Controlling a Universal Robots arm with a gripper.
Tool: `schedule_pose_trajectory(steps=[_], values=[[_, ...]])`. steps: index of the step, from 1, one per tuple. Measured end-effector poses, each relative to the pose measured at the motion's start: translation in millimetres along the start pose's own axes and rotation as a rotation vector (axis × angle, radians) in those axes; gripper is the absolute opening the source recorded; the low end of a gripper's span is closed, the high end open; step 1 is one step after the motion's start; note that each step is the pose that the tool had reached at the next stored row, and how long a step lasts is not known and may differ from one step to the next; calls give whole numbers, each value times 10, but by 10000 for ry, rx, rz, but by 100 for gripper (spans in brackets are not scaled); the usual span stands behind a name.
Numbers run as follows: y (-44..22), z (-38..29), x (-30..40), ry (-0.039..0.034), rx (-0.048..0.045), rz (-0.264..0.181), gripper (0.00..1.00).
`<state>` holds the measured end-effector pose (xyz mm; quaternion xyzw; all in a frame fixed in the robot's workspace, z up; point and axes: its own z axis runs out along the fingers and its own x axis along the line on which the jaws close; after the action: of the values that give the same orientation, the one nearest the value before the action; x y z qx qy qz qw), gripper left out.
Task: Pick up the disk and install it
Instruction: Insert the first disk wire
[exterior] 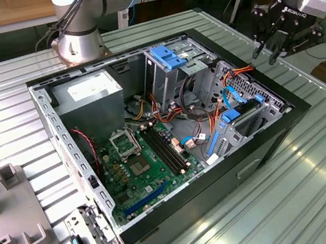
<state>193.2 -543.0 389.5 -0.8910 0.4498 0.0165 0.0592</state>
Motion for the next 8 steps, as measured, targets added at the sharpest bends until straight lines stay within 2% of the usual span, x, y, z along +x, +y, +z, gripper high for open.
schedule_pose_trajectory(steps=[1, 2, 3, 4, 7, 8], values=[[0, 2, 1, -38, -33, -400, 42], [1, 9, 1, -95, -85, -1033, 42], [1, 14, 2, -112, -101, -1285, 42], [1, 24, 3, -95, -71, -1775, 42], [3, 38, 4, 86, 150, -2360, 42], [3, 40, 4, 174, 251, -2504, 42]])
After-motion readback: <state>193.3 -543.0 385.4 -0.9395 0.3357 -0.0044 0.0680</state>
